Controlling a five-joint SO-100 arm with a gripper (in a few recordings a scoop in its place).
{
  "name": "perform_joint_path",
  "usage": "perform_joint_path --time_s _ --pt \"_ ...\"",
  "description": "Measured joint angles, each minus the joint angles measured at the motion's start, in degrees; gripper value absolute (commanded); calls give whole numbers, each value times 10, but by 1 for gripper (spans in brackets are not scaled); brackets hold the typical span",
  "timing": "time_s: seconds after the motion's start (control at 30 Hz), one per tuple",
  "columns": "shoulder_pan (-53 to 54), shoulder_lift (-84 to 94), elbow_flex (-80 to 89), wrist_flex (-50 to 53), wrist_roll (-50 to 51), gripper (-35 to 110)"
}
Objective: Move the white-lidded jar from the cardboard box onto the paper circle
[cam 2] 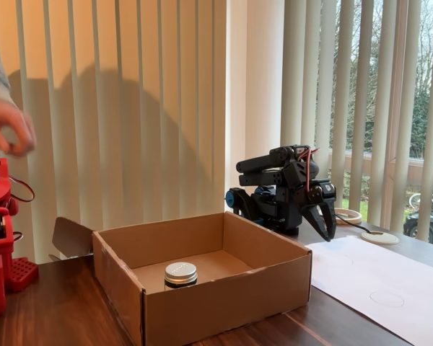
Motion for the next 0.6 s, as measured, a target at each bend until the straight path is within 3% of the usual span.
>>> perform_joint_path --time_s 0.6 --pt "-29 0 0 -1 -25 0"
